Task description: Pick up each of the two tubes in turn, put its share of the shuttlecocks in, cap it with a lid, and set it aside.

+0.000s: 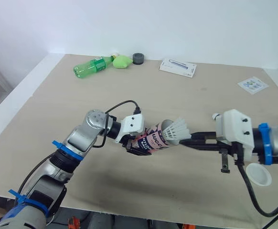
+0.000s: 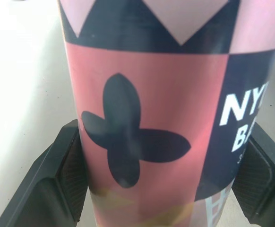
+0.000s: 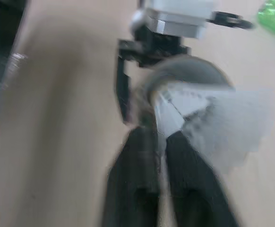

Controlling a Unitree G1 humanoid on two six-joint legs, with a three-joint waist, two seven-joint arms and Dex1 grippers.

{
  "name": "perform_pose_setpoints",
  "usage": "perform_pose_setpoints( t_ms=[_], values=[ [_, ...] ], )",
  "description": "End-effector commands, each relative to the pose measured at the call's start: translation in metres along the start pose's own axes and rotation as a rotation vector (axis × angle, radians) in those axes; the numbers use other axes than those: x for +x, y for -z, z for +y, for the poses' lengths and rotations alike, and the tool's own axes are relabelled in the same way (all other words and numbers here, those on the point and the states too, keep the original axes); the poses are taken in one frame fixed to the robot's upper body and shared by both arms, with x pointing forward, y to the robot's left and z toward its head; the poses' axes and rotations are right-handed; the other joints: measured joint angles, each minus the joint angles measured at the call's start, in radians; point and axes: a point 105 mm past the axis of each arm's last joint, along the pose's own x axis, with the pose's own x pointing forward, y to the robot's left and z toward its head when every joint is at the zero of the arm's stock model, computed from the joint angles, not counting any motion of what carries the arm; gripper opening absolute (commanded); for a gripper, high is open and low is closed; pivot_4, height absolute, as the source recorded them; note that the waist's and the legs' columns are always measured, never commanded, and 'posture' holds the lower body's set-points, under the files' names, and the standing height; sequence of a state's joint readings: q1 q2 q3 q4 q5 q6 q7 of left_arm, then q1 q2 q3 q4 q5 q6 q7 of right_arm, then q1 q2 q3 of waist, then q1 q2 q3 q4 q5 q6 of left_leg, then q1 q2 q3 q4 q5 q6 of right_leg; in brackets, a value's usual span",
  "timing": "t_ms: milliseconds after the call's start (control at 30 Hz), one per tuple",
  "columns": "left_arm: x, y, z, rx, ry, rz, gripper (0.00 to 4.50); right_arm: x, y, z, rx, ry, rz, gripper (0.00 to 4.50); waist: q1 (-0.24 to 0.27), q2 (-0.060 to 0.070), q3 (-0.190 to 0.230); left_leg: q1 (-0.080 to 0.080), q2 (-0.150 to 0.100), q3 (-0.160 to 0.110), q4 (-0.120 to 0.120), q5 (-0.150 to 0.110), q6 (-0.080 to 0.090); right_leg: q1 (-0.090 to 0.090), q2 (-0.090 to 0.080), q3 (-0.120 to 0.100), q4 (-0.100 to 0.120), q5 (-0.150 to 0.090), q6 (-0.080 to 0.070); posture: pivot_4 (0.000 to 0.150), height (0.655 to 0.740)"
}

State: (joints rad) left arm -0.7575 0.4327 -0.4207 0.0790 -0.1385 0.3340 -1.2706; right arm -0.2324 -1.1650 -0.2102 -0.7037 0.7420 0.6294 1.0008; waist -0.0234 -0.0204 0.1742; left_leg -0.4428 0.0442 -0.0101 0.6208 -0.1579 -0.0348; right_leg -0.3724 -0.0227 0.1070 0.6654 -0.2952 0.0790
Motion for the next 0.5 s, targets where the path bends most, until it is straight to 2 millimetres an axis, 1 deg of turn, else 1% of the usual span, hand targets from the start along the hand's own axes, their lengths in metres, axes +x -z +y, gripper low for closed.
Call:
perform_pose_setpoints(
  t_ms=[33,100,167,233,333,400,500],
  values=[
    [-0.004,-0.001,0.003,0.005,-0.015,0.02,3.69,-0.003,-0.01,-0.002,-0.004,0.033,-0.035,1.88,0.0,0.0,0.0,0.0,0.0,0.0,0.0,0.0,0.0,0.0,0.0,0.0,0.0,0.0,0.0,0.15,0.7294],
    [-0.004,-0.002,0.003,0.005,-0.013,0.019,3.69,-0.013,-0.01,-0.008,0.04,0.084,-0.064,1.88,0.0,0.0,0.0,0.0,0.0,0.0,0.0,0.0,0.0,0.0,0.0,0.0,0.0,0.0,0.0,0.15,0.7294],
    [-0.004,-0.002,0.002,0.004,-0.009,0.016,3.69,-0.033,-0.005,-0.02,0.105,0.193,-0.093,1.88,0.001,0.0,0.0,0.0,0.0,0.0,0.0,0.0,0.0,0.0,0.0,0.0,0.0,0.0,0.0,0.15,0.7294],
    [-0.005,-0.003,0.001,0.001,-0.008,0.015,3.69,-0.057,0.019,-0.026,0.186,0.327,-0.055,1.88,0.001,0.0,0.0,-0.001,0.0,-0.001,0.0,0.0,0.0,0.0,0.0,-0.001,0.0,0.0,-0.001,0.15,0.7294],
    [-0.006,-0.003,0.001,-0.003,-0.01,0.014,3.69,-0.087,0.061,-0.03,0.305,0.52,0.04,1.88,0.003,-0.001,0.0,-0.001,0.0,-0.002,0.0,0.0,0.0,0.001,0.0,-0.002,0.0,0.0,-0.001,0.15,0.7294],
    [-0.007,-0.003,0.001,-0.004,-0.013,0.013,3.69,-0.101,0.084,-0.031,0.37,0.618,0.067,1.88,0.003,-0.001,0.0,-0.001,-0.001,-0.002,0.0,0.0,0.0,0.001,0.0,-0.002,0.001,0.0,-0.001,0.15,0.7294],
    [-0.007,-0.003,0.002,-0.006,-0.016,0.014,3.69,-0.11,0.111,-0.033,0.417,0.697,0.107,1.88,-0.002,0.001,0.0,0.001,0.0,-0.001,0.0,0.0,0.0,0.001,0.001,-0.001,0.001,-0.001,-0.001,0.15,0.7294]
  ],
)
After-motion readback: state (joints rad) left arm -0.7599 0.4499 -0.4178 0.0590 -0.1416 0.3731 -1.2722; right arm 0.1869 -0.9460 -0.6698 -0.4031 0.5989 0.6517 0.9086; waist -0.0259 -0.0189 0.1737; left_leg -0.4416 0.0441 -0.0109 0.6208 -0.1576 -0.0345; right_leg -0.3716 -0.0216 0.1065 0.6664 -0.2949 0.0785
